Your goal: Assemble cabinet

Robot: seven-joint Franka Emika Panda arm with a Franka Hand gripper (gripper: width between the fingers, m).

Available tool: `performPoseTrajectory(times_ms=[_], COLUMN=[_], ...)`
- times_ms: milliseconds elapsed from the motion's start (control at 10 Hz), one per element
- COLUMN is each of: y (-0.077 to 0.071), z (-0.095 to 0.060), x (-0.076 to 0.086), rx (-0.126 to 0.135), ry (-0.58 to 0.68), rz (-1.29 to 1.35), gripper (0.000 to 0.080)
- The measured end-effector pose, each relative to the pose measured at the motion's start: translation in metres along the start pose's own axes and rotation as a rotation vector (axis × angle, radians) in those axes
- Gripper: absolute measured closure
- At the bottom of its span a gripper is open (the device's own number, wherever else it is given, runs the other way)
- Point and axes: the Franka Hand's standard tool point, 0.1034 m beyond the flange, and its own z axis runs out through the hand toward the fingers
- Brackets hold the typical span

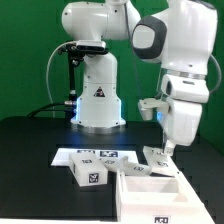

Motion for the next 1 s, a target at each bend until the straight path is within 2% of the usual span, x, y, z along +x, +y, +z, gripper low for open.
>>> performPoseTrajectory(times_ms=[400,700,1000], y=[0.003,0.008,0.012], z=[-0.001,-0.004,-0.005], x=[-0.002,-0.009,-0.01], rx=[-0.001,0.023,0.018], ry=[-0.001,-0.025,-0.023], rz=[0.005,0.007,0.012], gripper=[0.0738,0.0738,0.0738])
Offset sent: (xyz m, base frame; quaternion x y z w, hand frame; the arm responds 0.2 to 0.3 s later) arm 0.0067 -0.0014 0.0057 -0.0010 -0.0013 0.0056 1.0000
